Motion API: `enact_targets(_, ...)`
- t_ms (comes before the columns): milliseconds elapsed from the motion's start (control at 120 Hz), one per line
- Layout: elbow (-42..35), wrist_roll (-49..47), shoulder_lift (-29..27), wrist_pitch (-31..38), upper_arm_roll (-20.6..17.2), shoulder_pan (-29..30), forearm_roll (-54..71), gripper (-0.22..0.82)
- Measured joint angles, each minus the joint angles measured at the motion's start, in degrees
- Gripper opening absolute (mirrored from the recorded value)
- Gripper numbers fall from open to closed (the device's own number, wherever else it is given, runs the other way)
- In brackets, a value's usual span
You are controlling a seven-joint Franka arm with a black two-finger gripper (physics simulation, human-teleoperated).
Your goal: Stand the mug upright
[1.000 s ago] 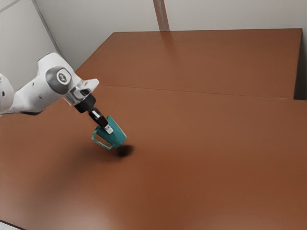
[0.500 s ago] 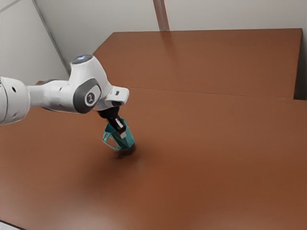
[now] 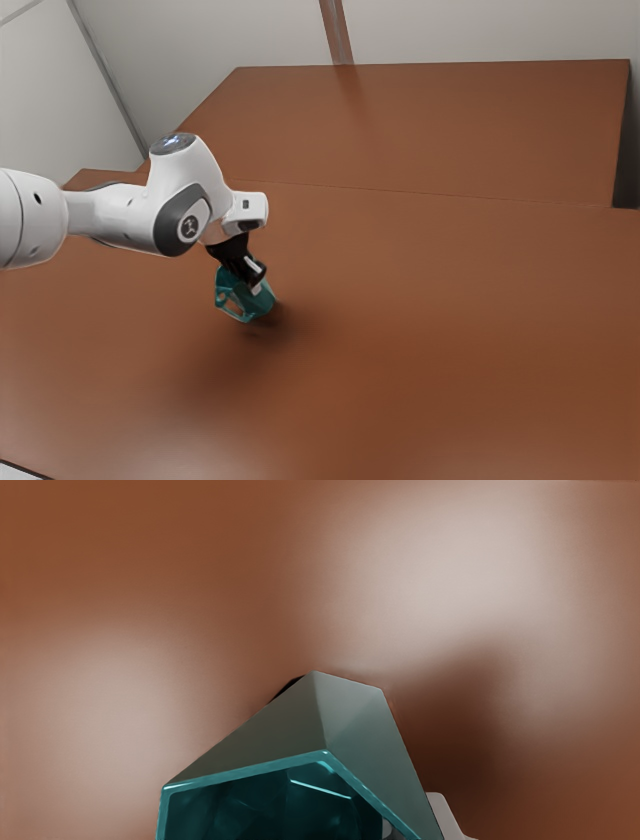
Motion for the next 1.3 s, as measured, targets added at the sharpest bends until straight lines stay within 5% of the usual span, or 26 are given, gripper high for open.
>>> enact_targets(283,-0.7,-3.3,0.0,1.0,-0.2,5.2,-0.2,0.02)
enact_targets(733,0.2,-5.9,-3.8,-0.6,-0.9,2.5,0.3,0.30)
enact_targets(1000,6.1,-6.7,-7.7,-7.7,-0.7,1.8,0.4,0.43)
enact_targets(1300,21.8,-7.2,-6.2,-21.8,-0.5,2.1,-0.5,0.56)
